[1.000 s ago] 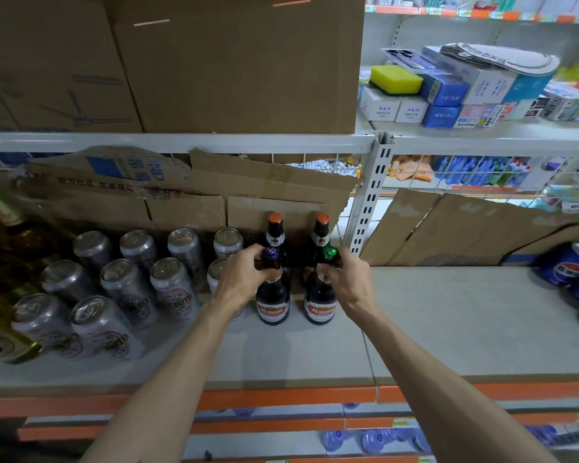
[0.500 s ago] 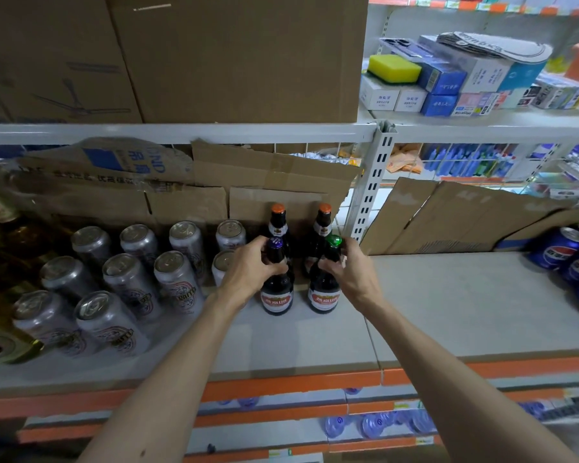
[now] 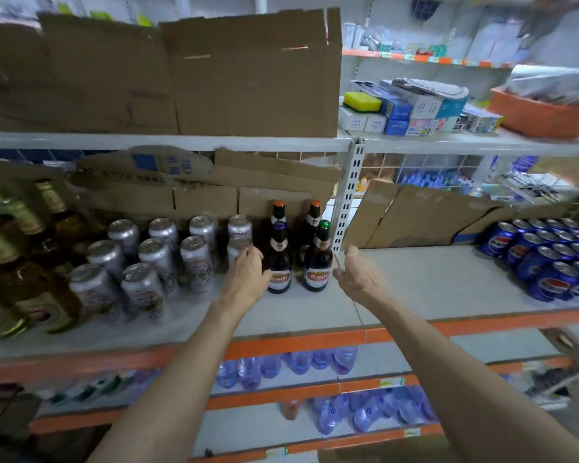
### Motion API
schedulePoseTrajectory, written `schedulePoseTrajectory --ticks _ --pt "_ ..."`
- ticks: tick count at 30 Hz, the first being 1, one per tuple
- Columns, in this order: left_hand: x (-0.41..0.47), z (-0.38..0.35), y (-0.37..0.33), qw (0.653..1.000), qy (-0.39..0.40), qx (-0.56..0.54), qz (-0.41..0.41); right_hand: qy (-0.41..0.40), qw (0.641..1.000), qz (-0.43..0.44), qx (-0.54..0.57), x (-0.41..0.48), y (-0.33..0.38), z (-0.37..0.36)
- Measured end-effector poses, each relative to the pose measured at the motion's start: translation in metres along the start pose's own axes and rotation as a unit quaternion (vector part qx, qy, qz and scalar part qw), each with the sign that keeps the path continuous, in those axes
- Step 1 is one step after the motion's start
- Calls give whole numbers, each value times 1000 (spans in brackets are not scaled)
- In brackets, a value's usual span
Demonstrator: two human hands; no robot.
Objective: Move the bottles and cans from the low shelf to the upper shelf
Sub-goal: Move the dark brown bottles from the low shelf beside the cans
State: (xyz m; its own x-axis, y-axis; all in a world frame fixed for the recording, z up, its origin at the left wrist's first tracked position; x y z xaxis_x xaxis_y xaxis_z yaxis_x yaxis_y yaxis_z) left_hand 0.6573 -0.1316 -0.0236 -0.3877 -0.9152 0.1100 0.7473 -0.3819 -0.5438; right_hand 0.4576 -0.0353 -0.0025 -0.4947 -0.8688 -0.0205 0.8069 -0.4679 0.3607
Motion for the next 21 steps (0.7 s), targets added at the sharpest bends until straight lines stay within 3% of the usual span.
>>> schedulePoseTrajectory --ticks 3,7,12,21 --pt "-48 15 16 998 36 40 -11 -33 998 58 -5 -46 20 -2" --pt "-120 50 32 997 20 62 -35 -58 990 132 5 -114 53 -18" --pt "-200 102 57 995 -1 78 -56 -34 989 146 5 -202 96 -31" --pt "-293 166 161 994 23 104 10 6 992 123 -18 -288 159 -62"
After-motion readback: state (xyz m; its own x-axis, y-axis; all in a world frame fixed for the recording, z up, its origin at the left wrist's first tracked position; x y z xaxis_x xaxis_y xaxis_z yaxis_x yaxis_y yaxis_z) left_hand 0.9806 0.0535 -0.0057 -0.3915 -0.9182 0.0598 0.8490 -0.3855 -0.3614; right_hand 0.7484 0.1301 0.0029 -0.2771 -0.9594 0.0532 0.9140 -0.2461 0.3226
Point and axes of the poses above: each hand's wrist, its own x-axis towards the middle knuckle, its own z-axis out of the back of the hand, y = z × x, the point moved 1 cm from there along x, towards the middle knuckle, and after that the axes turned 2 degrees about -x, right-handed, at the moved point
